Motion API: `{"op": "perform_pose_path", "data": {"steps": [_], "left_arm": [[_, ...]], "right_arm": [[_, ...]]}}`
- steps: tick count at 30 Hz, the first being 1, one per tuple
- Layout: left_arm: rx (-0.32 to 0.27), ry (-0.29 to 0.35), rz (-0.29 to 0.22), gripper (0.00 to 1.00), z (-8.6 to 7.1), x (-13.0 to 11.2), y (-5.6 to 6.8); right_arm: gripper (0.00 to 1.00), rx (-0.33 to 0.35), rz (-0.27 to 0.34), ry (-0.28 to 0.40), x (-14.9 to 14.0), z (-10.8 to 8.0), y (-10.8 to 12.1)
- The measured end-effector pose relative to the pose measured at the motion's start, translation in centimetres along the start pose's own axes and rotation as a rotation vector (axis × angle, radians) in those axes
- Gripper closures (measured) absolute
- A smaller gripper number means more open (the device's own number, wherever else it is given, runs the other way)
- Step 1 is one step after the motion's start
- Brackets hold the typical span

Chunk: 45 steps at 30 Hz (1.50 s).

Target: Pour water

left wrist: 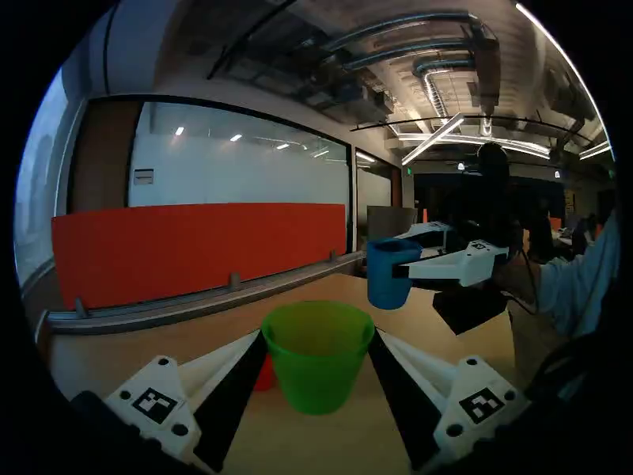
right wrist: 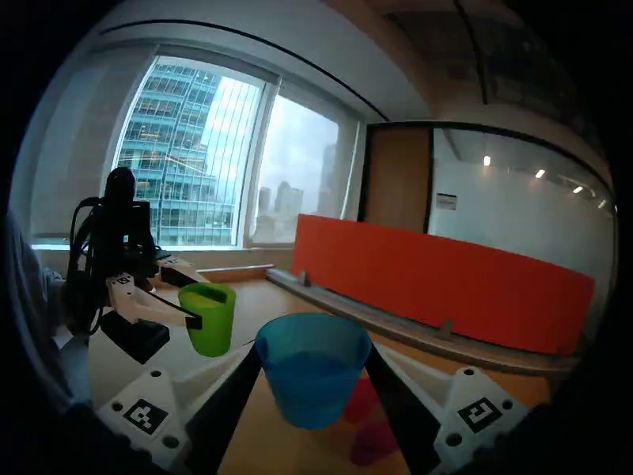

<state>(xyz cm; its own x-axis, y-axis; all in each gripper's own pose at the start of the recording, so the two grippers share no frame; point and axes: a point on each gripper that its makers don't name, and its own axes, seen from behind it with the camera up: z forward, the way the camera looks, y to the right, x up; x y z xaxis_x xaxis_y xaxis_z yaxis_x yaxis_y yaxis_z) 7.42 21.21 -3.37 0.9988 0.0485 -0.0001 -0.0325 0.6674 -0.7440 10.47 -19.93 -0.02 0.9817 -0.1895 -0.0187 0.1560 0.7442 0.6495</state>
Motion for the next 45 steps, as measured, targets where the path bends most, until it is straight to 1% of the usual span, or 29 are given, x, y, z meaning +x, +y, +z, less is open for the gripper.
{"op": "perform_pose_path", "data": {"steps": [8, 20, 33, 45], "left_arm": [[-0.012, 0.011, -0.008, 0.12, -0.2, 0.2, 0.9], [-0.015, 0.016, -0.004, 0.12, -0.3, 0.4, 1.5], [-0.027, 0.019, 0.000, 0.12, -0.6, 0.7, 2.2], [-0.035, 0.026, 0.000, 0.12, -0.7, 1.0, 2.7]], "right_arm": [[0.08, 0.017, -0.077, 0.020, 2.1, 0.0, -0.4], [0.08, 0.034, -0.240, 0.046, 5.8, 0.6, -1.1], [0.08, 0.035, -0.450, 0.068, 9.4, 1.9, -2.1], [0.08, 0.025, -0.597, 0.087, 11.7, 3.5, -2.7]]}}
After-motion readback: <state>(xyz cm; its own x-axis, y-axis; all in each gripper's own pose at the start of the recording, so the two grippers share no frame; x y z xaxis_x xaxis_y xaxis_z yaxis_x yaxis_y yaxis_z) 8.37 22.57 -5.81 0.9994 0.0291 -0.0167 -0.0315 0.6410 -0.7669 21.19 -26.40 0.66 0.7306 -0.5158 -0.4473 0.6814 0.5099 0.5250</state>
